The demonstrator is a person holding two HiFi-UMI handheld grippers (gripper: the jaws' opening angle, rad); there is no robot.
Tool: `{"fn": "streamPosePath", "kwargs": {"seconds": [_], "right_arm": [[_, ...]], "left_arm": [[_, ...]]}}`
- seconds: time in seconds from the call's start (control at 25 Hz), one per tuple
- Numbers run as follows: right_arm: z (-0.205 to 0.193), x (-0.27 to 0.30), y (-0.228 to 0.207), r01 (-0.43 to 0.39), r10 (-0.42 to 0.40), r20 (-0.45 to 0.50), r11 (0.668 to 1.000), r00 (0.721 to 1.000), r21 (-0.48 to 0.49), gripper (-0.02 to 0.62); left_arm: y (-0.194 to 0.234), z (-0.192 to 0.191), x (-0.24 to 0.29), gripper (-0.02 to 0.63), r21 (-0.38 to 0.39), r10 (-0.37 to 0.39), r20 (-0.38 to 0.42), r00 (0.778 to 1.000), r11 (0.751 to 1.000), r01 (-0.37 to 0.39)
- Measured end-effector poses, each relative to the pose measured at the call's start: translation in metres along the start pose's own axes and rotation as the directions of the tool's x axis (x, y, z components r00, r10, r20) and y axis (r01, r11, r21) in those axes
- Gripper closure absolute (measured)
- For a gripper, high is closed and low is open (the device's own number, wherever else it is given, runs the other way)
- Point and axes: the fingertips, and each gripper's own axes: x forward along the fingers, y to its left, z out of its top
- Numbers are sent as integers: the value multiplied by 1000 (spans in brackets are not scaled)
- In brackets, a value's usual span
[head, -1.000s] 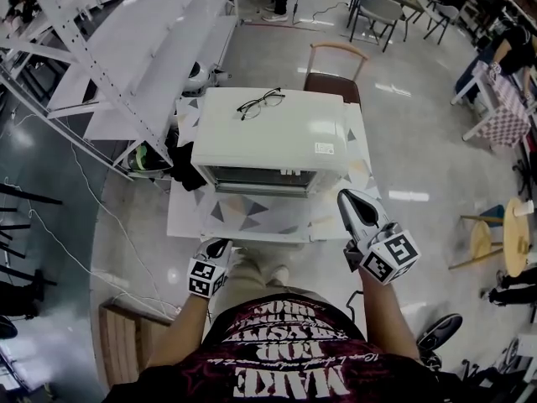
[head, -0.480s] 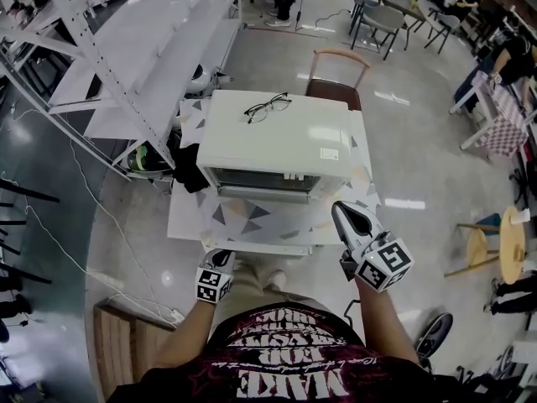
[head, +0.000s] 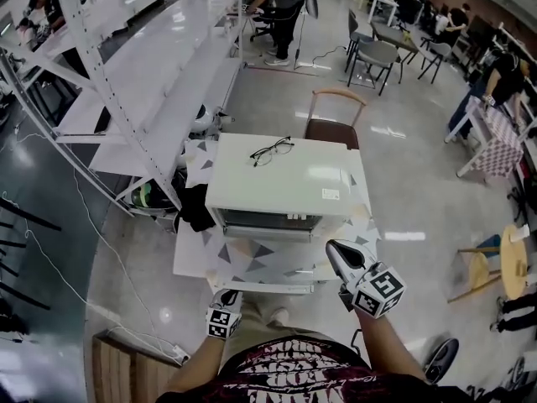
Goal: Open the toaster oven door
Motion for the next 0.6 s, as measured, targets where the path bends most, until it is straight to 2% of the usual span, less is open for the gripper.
{"fn": "streamPosePath", "kwargs": {"seconds": [0.16,0.32,0.44,0.52,0.6], "right_arm": [[1,-1,-2,1,-1,0,1000,1000,-7,569],[3,-3,-6,9,-8,13,1000,1000,-8,569],[6,-6,-11,15,-15,24,1000,1000,-4,569],[7,-9,-15,22,-22,32,1000,999,1,569],[9,-13,-19,30,-30,42,1000,999,7,569]], "left_arm": [[2,-7,5,604,-15,7,13,1000,1000,-7],[3,-14,7,603,-41,-23,-11,1000,999,23],[2,-25,7,581,-33,-53,-81,995,998,50],[2,-39,2,546,-16,-64,-156,986,998,62],[7,-50,-7,532,-25,-65,-197,978,998,61]]}}
